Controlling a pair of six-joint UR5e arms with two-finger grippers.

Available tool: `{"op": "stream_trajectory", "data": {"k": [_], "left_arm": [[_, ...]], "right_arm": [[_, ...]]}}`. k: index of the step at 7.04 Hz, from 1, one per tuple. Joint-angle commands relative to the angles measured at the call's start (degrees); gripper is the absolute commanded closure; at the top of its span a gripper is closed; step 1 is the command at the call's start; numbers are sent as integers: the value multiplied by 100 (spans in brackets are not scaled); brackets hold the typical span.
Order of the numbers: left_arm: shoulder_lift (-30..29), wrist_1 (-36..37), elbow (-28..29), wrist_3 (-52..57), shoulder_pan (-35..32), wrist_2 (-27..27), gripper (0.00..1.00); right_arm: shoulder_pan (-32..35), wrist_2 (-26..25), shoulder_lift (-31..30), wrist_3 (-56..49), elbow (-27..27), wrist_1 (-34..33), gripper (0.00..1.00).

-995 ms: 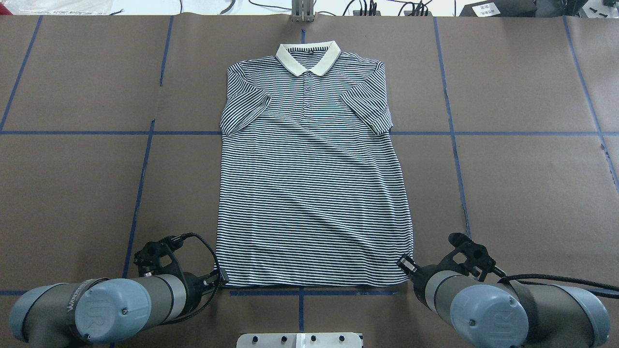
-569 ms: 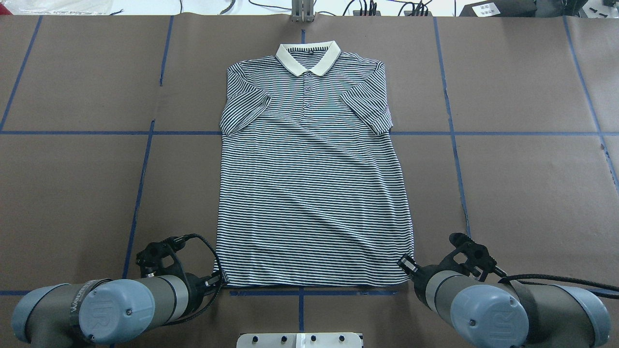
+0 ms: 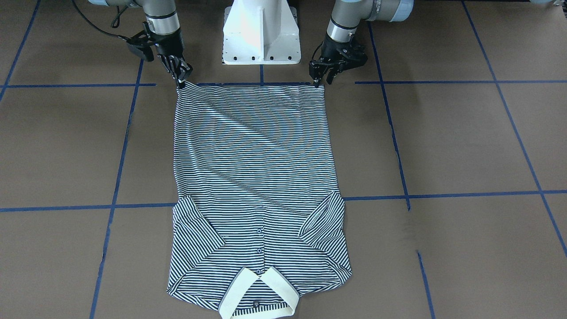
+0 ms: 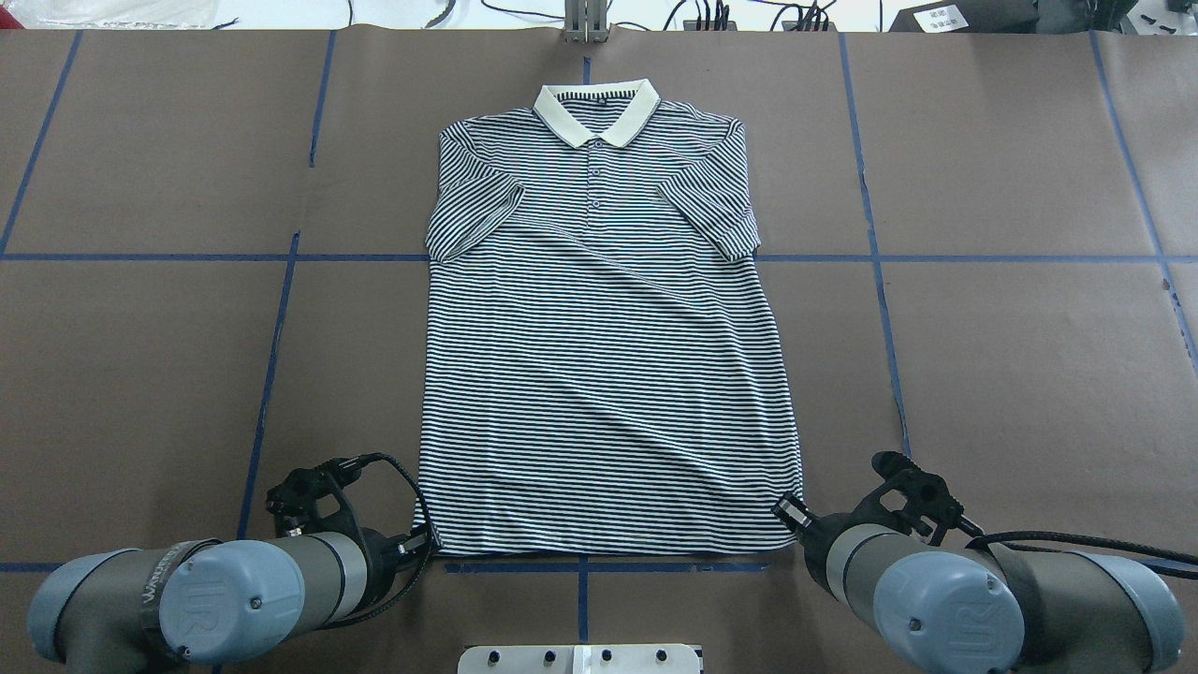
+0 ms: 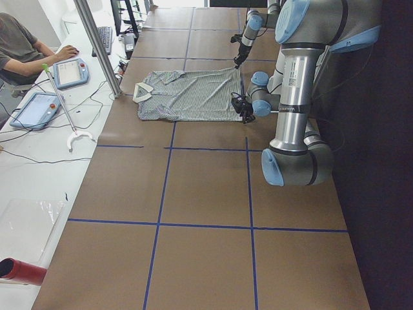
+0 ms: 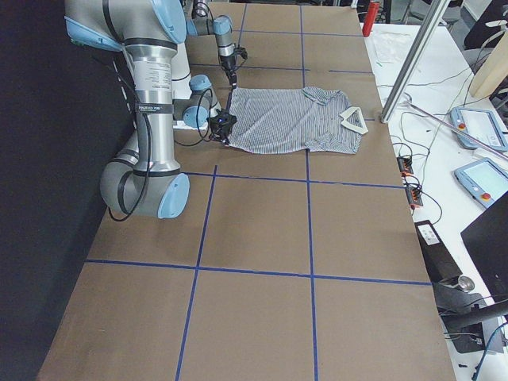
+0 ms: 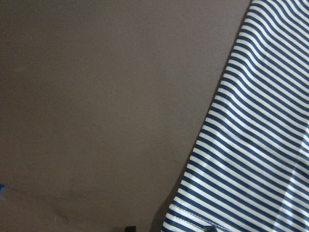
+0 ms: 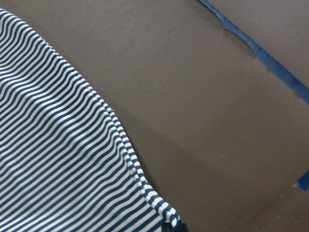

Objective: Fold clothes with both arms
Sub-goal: 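Grasp the hem corners with both grippers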

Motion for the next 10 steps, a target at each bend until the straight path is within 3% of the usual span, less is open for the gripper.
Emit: {"op": "stream_trajectory", "data": {"k": [1,3,7,10], "left_arm": [[-118,0,143,10,-9,-1,52],[-110,9,108,1,-62,-1,100],[-312,702,-556,-16,-89,-18,100],[-163,1326,-1567,-595,331,-18,100]], "right_arm": [[0,-2,-15,0,13,0,100],[9,-2,-15,0,22,0,100],[0,7,-120,0,91,0,100],[-526,15,-857,17,915,-88,100]]}}
